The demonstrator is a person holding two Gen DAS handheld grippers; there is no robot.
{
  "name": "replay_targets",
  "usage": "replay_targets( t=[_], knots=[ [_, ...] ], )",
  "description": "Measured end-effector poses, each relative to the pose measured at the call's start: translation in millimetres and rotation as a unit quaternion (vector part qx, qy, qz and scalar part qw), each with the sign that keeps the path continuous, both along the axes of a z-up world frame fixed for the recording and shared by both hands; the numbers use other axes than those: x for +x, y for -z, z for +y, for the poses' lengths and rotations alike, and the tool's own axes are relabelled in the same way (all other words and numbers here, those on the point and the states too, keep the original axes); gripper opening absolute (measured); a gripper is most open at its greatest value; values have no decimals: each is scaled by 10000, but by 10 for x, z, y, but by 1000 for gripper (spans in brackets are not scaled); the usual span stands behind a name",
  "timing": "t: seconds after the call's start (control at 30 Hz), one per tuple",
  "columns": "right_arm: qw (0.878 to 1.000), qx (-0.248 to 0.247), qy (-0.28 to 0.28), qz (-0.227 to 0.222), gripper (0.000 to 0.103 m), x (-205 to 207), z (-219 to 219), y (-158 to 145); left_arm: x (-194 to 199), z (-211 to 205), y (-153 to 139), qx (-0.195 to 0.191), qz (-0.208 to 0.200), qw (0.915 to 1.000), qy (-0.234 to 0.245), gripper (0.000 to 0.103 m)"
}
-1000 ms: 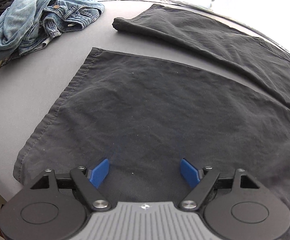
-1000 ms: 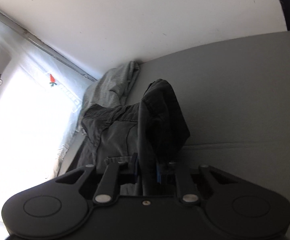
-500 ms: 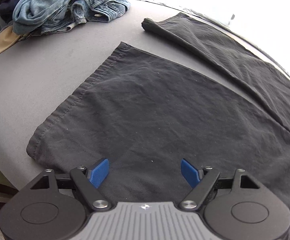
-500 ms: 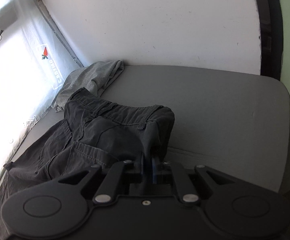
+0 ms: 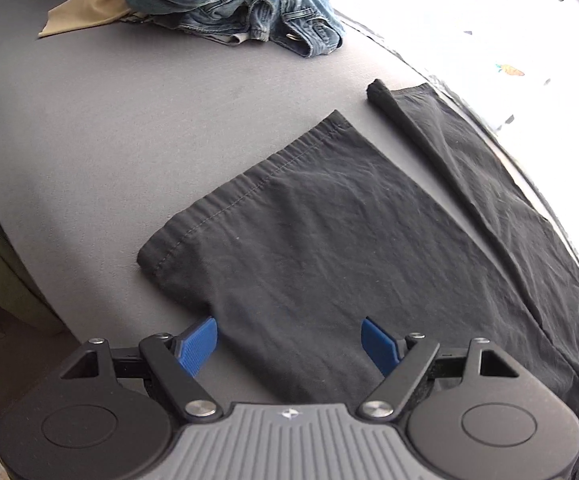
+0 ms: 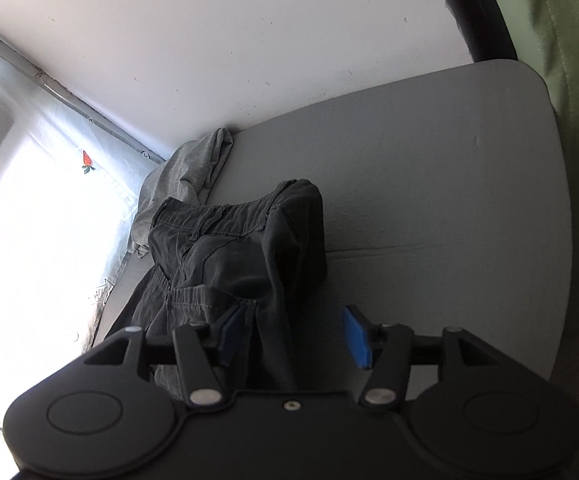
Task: Fold clothes
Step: 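Grasp the black trouser waistband with the right tool, then grasp the trouser hem with the left tool while the right tool lifts the waistband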
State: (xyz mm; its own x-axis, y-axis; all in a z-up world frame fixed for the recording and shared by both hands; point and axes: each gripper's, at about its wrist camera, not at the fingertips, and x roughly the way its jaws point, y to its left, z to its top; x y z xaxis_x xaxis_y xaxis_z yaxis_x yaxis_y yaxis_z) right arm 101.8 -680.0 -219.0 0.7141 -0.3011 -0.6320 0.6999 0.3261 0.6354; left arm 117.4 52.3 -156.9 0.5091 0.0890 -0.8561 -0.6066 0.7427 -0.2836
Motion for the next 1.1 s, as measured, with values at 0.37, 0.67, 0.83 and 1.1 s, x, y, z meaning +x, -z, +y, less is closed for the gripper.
replay_targets(
  t=[0.37,0.67,0.83,1.1],
  knots=[
    [9989,439,35,-132,67,70,137,153,-36,234,154,-45,26,9994,-338,82],
    [9935,885,205,-683,74,83,188,204,104,117,151,153,-181,9996,-174,65],
    [9978,564,-233,-277,48,292,212,149,151,67,168,417,-92,9986,-323,22],
    [9990,84,-310,-320,15,297,327,-164,185,118,-65,388,-525,9965,-514,5]
  ],
)
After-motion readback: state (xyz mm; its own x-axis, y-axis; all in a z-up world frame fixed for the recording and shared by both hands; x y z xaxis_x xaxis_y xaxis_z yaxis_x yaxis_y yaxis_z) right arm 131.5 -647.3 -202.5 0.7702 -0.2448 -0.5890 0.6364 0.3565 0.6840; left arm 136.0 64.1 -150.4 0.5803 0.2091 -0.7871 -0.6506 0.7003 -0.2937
